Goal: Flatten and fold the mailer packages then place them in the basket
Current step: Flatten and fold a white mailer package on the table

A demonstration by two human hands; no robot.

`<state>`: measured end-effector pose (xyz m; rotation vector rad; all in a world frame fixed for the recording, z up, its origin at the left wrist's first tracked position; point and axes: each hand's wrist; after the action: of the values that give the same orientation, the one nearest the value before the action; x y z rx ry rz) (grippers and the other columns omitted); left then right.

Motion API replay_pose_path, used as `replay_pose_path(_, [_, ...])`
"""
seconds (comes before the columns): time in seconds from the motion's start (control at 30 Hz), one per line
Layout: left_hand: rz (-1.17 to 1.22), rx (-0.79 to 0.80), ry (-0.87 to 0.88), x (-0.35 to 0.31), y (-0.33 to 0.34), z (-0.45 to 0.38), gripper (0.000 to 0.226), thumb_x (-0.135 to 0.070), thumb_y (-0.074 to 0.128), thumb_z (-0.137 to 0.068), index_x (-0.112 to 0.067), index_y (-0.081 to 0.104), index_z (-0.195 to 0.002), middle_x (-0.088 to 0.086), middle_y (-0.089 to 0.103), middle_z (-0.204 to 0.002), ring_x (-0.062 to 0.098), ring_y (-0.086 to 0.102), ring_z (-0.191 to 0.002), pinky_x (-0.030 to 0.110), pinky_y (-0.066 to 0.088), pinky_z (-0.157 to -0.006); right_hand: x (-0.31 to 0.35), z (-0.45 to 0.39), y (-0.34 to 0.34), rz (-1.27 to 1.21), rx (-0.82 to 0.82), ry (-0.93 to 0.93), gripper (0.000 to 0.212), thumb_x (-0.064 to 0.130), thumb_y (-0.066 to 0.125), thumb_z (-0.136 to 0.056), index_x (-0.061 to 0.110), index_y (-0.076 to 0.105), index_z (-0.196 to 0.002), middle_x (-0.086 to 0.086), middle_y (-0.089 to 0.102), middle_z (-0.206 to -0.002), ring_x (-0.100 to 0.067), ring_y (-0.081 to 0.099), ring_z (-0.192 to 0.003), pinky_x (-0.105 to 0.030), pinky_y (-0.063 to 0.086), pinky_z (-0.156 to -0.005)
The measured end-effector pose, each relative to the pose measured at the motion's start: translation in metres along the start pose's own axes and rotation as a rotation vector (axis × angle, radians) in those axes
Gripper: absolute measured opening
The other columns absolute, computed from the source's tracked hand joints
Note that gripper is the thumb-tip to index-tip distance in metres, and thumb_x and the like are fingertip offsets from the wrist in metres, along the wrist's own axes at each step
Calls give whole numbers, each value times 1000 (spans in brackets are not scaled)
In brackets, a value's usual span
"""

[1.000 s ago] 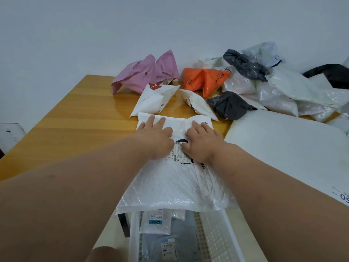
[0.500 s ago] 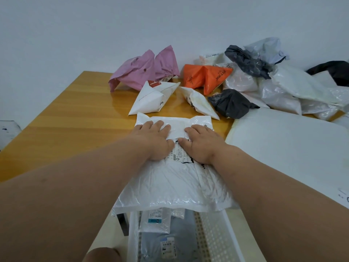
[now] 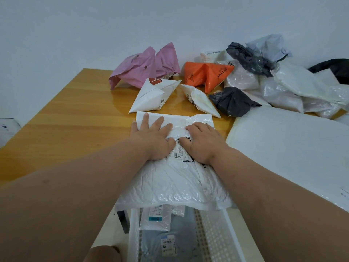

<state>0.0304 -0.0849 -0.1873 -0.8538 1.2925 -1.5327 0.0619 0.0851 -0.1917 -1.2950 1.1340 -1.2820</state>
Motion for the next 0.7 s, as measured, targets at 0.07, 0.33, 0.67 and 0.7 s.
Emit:
replay_pose_path(0.07, [6, 2, -7, 1, -1, 0, 61, -62, 14, -97, -45, -2, -153, -10, -14, -163, 31, -22, -147, 61, -8, -116, 0, 0, 0, -2, 24, 14, 62, 60, 28, -94, 28, 34, -147, -2, 26, -158, -25, 19, -147, -49, 17, -119])
replay_pose_path(0.33, [-87, -39, -5, 0, -2, -1, 63, -64, 13, -94, -44, 1, -153, -8, -5, -164, 30, -4, -150, 55, 1, -118, 2, 3, -3, 13, 89, 50, 63, 62, 24, -96, 32, 24, -151, -10, 8, -163, -28, 6, -150, -49, 8, -121])
replay_pose_path(0.67, [-100, -224, 73, -6, -7, 23, 57, -56, 21, -100, -32, 26, -152, 3, 20, -159, 27, 17, -144, 46, 22, -115, 10, 16, -15, 220, -43, 3, 61, 63, 19, -96, 34, 33, -147, -6, 22, -158, -31, 20, -143, -50, 20, -115])
replay_pose_path(0.7, [-41, -182, 59, -7, -8, 26, 56, -54, 22, -101, -31, 26, -152, 4, 21, -159, 28, 18, -144, 47, 24, -114, 13, 19, -18, 255, -99, -18, 57, 60, 23, -97, 33, 39, -143, -6, 31, -150, -31, 29, -136, -48, 27, -110])
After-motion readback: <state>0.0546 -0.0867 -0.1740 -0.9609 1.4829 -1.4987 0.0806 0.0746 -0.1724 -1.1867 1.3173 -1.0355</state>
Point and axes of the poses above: each hand's wrist, its own z-axis away from the middle knuckle, its own y-axis out of the palm, x = y × z
